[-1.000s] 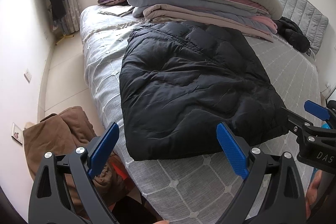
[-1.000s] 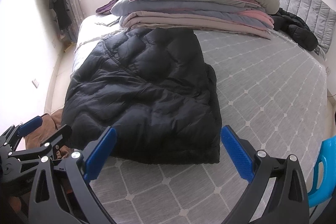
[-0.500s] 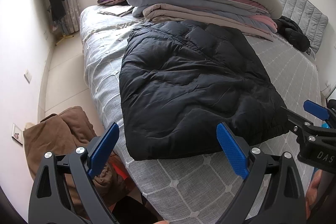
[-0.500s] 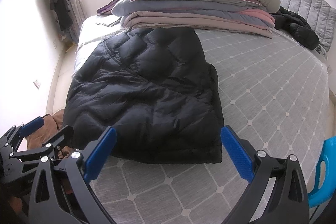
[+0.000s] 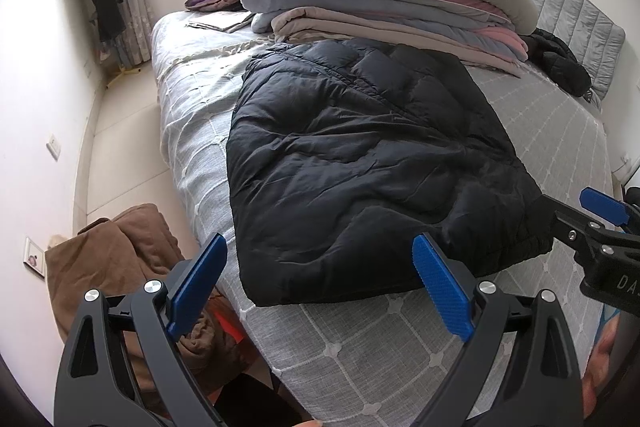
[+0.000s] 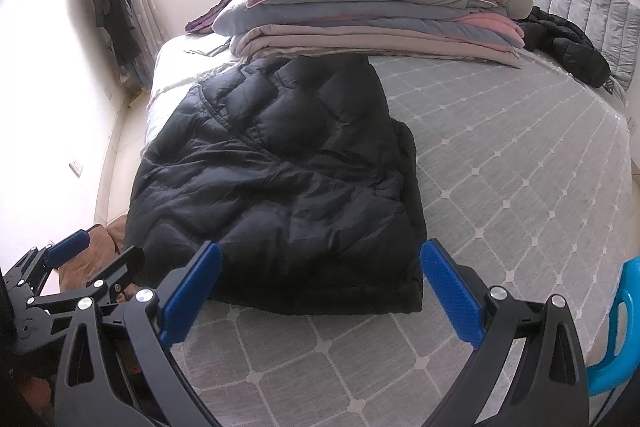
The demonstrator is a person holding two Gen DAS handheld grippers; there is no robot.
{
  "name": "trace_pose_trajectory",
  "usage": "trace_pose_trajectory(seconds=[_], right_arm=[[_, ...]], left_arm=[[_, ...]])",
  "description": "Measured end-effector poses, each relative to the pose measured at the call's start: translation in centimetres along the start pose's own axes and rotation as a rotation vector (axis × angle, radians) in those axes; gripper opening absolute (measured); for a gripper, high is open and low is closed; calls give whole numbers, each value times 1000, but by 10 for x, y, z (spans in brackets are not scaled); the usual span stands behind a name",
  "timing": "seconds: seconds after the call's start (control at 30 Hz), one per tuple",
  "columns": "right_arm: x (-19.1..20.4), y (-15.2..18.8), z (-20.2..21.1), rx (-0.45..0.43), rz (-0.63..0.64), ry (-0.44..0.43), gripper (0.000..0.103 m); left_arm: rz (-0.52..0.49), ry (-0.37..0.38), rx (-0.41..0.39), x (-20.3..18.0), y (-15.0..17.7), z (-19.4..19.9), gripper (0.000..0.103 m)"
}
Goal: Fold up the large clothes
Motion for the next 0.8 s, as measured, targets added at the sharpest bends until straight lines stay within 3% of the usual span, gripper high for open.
trace_pose_trajectory(seconds=[0.8], right_arm=[[2,1,1,2,2,-7,96]], left_arm=[[-1,0,3,0,0,-1,90]])
Point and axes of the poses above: each gripper's, at about its wrist camera, not at the fingertips, and z roughly against the way its jaws point, x to its left, y to its underside, the point moved 3 cm from there along -z, roughly the way its jaws point, and after that the axes turned 15 degrees about y, right-handed, at the moved point
